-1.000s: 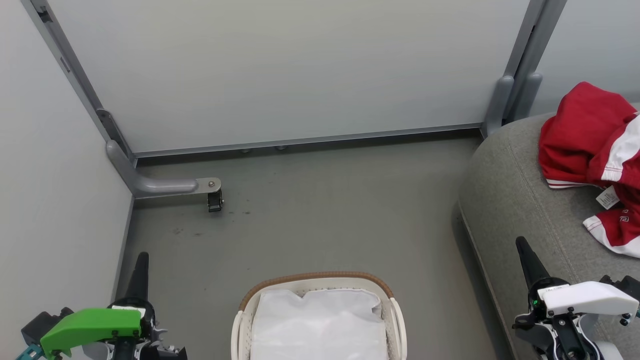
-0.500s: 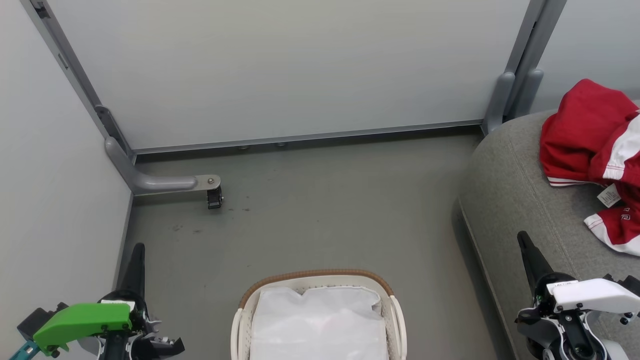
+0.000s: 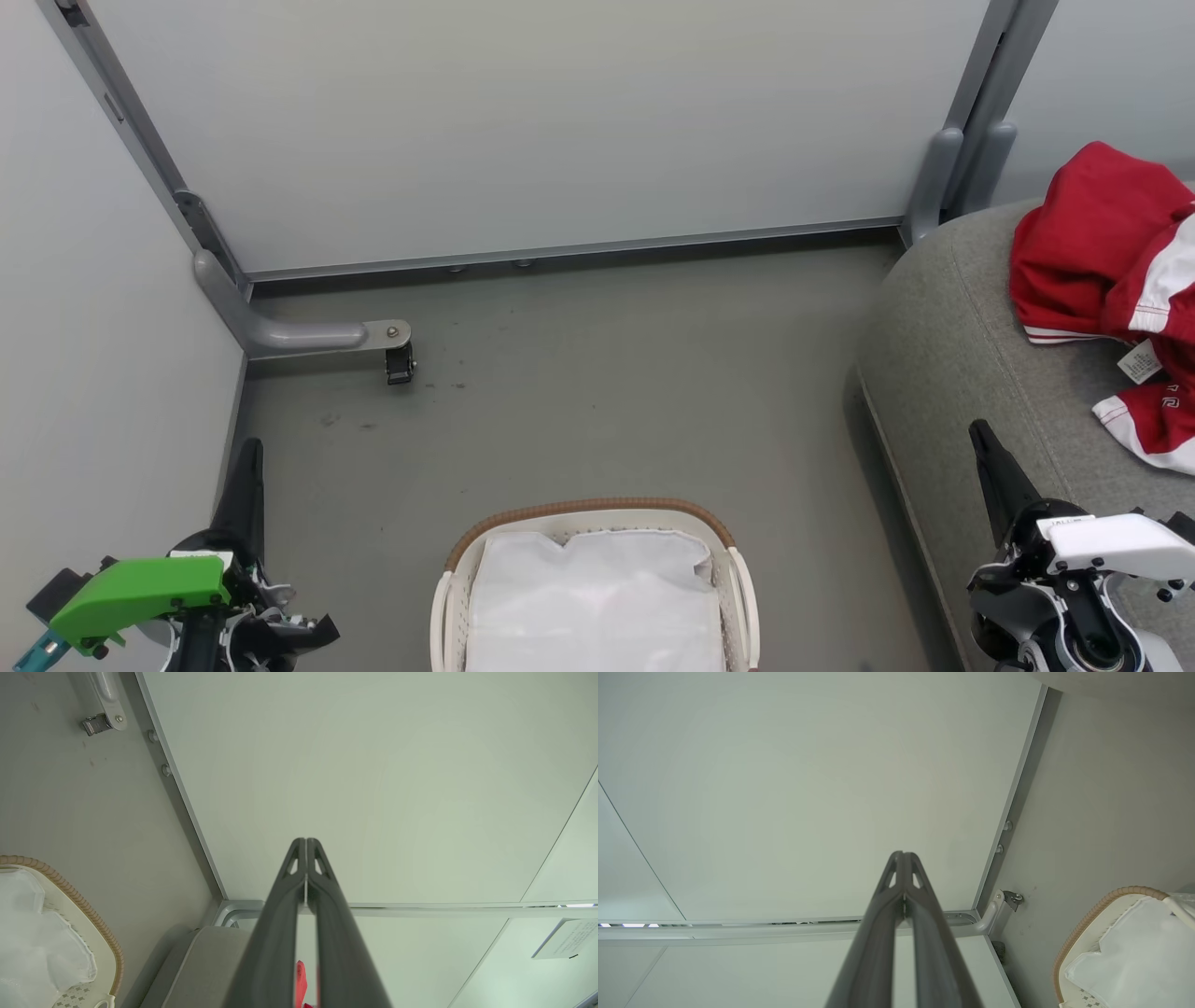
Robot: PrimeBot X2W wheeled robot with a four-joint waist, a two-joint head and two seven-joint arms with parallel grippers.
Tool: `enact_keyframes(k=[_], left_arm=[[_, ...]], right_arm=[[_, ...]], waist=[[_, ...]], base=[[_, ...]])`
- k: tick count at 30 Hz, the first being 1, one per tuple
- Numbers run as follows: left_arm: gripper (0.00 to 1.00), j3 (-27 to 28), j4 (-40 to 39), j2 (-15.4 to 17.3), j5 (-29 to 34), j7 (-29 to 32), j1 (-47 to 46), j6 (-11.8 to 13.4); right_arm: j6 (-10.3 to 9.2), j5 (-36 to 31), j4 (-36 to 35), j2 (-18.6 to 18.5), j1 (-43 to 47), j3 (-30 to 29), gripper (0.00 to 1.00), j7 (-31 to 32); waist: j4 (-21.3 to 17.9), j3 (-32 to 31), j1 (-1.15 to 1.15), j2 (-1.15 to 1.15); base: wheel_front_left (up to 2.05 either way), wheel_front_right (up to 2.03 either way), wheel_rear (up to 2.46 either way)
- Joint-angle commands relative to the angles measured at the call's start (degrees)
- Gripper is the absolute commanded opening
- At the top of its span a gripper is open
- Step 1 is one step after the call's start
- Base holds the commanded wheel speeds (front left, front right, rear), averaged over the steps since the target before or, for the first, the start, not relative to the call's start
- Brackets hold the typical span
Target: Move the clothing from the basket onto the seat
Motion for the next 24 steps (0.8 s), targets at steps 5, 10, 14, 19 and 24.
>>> enact_keyframes(k=[5, 10, 14, 19, 24], left_arm=[[0.00, 0.4, -0.1, -0.1, -1.2, 0.3, -1.1, -0.4], [0.00, 0.4, -0.1, -0.1, -1.2, 0.3, -1.1, -0.4], [0.00, 0.4, -0.1, -0.1, -1.2, 0.3, -1.1, -0.4], [0.00, 0.4, -0.1, -0.1, -1.2, 0.3, -1.1, -0.4], [0.00, 0.4, -0.1, -0.1, -1.2, 0.3, -1.1, -0.4]], right_arm=[[0.00, 1.2, -0.4, -0.4, -0.6, -0.2, 0.00, 0.4], [0.00, 1.2, -0.4, -0.4, -0.6, -0.2, 0.00, 0.4], [0.00, 1.2, -0.4, -0.4, -0.6, -0.2, 0.00, 0.4], [0.00, 1.2, -0.4, -0.4, -0.6, -0.2, 0.00, 0.4], [0.00, 1.2, -0.4, -0.4, -0.6, -0.2, 0.00, 0.4]], waist=[[0.0, 0.1, 0.00, 0.00], [0.0, 0.1, 0.00, 0.00], [0.0, 0.1, 0.00, 0.00], [0.0, 0.1, 0.00, 0.00], [0.0, 0.1, 0.00, 0.00]], base=[[0.00, 0.00, 0.00], [0.00, 0.00, 0.00], [0.00, 0.00, 0.00], [0.00, 0.00, 0.00], [0.00, 0.00, 0.00]])
